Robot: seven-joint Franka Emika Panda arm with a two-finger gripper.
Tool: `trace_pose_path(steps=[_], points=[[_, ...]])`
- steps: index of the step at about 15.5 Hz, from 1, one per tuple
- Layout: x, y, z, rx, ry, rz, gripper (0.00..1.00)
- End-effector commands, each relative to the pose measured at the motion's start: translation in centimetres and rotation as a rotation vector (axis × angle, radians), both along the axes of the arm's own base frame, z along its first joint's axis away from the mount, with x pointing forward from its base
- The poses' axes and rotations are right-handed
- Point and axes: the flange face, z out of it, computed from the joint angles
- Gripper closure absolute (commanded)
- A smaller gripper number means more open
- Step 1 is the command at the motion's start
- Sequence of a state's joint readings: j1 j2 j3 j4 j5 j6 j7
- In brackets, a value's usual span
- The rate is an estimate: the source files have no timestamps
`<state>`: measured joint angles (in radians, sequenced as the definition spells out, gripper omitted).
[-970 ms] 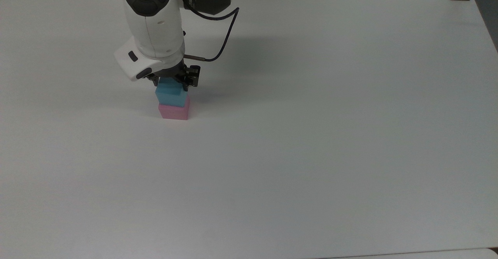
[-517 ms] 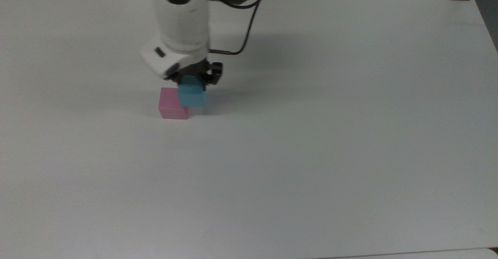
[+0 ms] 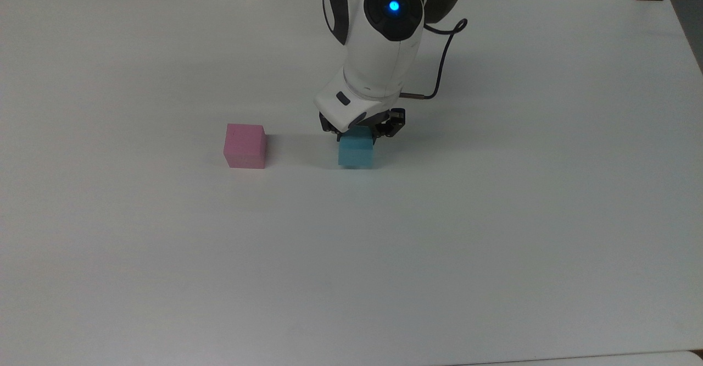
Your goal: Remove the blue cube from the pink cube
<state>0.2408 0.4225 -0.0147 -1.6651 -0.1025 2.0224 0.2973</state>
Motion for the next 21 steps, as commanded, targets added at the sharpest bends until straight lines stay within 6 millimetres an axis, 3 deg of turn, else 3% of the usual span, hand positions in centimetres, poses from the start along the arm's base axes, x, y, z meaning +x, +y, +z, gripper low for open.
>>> trace_pose_path(steps=[1, 3, 6, 8, 9, 12, 14, 16, 21], points=[[0.6, -0.2, 2.1, -0.001, -0.049, -0.023, 0.00], [0.6, -0.2, 3.8, 0.008, -0.071, -0.027, 0.00], [-0.6, -1.6, 8.6, 0.010, -0.082, -0.038, 0.00], [-2.1, -2.7, 12.4, 0.008, -0.082, -0.051, 0.00], [-3.3, -4.2, 15.2, 0.007, -0.080, -0.074, 0.00], [-5.8, -6.8, 19.9, 0.037, -0.074, -0.113, 0.00], [-7.1, -8.2, 21.6, 0.069, -0.057, -0.099, 0.00], [-7.7, -9.6, 21.9, 0.085, -0.024, -0.082, 0.00], [-7.7, -9.9, 22.1, 0.084, -0.022, -0.084, 0.00]])
